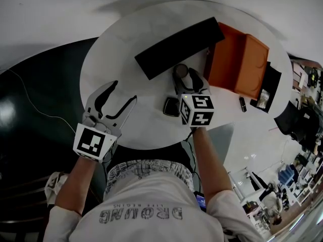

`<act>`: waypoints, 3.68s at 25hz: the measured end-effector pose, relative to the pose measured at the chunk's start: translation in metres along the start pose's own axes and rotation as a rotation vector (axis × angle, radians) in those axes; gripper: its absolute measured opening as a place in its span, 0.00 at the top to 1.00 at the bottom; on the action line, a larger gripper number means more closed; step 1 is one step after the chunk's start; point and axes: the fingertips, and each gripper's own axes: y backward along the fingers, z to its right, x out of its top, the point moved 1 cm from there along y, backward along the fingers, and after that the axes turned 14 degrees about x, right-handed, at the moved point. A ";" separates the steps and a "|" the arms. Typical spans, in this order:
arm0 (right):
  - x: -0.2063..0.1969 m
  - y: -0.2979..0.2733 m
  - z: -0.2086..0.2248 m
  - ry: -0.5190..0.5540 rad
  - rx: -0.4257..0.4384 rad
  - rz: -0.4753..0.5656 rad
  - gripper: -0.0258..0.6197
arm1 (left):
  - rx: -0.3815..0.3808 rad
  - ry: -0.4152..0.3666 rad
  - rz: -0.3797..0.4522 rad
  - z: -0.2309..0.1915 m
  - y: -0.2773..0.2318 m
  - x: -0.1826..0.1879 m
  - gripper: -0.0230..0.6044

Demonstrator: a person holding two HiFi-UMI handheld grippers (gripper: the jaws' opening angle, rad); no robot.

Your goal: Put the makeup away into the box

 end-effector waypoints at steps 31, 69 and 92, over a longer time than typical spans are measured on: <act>0.026 0.036 -0.017 0.050 -0.079 0.052 0.61 | -0.041 -0.013 0.063 0.000 0.020 0.020 0.53; 0.032 0.091 0.095 0.231 -0.041 -0.165 0.61 | 0.023 -0.001 0.058 0.110 -0.012 0.042 0.53; -0.004 0.052 0.108 0.366 0.020 -0.620 0.61 | -0.003 0.044 0.023 0.088 -0.038 0.036 0.53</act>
